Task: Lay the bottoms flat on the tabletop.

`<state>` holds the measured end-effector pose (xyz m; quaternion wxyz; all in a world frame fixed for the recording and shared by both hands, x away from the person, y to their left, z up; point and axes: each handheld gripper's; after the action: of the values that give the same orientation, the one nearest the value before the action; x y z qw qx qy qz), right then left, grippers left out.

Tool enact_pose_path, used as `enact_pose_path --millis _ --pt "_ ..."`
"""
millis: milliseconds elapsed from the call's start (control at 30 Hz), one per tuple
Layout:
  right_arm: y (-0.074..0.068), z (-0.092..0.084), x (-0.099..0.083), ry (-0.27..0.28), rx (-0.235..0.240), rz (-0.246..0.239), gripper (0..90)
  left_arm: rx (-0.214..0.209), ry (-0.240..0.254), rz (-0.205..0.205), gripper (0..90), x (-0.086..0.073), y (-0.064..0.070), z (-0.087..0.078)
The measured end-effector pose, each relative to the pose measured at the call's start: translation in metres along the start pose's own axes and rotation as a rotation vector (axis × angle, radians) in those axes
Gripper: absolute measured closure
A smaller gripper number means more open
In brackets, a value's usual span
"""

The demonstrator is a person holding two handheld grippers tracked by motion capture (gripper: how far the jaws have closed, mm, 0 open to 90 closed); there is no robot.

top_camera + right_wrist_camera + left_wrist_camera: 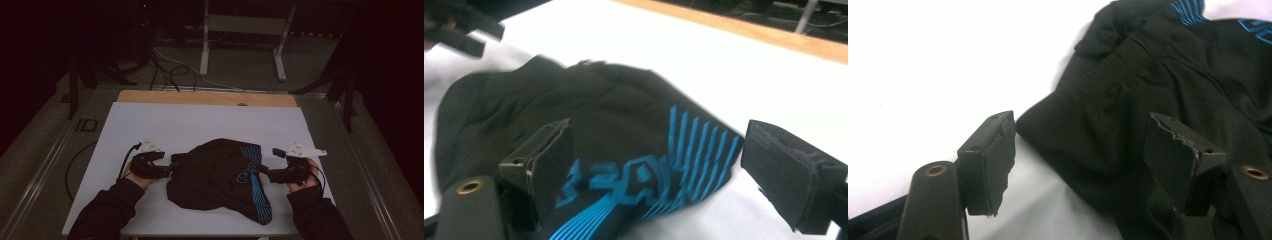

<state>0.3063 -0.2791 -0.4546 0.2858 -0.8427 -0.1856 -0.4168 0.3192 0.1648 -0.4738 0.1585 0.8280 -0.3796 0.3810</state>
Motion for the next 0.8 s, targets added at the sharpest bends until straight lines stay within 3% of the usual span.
enact_pose_path --millis 167,300,367,433,633,800 --pt "0.02 0.021 0.009 -0.02 -0.046 0.048 12.6 0.037 -0.033 -0.043 30.4 0.001 -0.004 0.013" --pt "0.037 0.037 0.01 -0.039 -0.066 0.116 9.6 0.035 -0.063 -0.069 30.4 -0.003 -0.006 0.024" --pt "0.042 0.045 0.008 -0.052 -0.106 0.126 9.6 0.033 -0.077 -0.096 30.3 -0.006 -0.008 0.029" --pt "0.048 0.052 0.006 -0.084 -0.114 0.125 10.6 0.026 -0.093 -0.12 29.8 -0.009 -0.009 0.034" --pt "0.057 0.071 -0.001 -0.159 -0.152 0.145 20.7 0.003 -0.112 -0.132 32.9 -0.016 -0.009 0.044" --pt "0.06 0.081 -0.004 -0.185 -0.153 0.167 37.6 -0.001 -0.082 -0.119 40.5 -0.017 -0.012 0.048"
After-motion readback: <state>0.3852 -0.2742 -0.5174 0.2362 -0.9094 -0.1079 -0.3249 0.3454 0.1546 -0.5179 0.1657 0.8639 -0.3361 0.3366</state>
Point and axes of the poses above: each handheld gripper's, and its own axes: z roughly forward along the jaws, x roughly out of its top, y roughly to its right, and after that the axes turned 15 degrees about z, right-handed
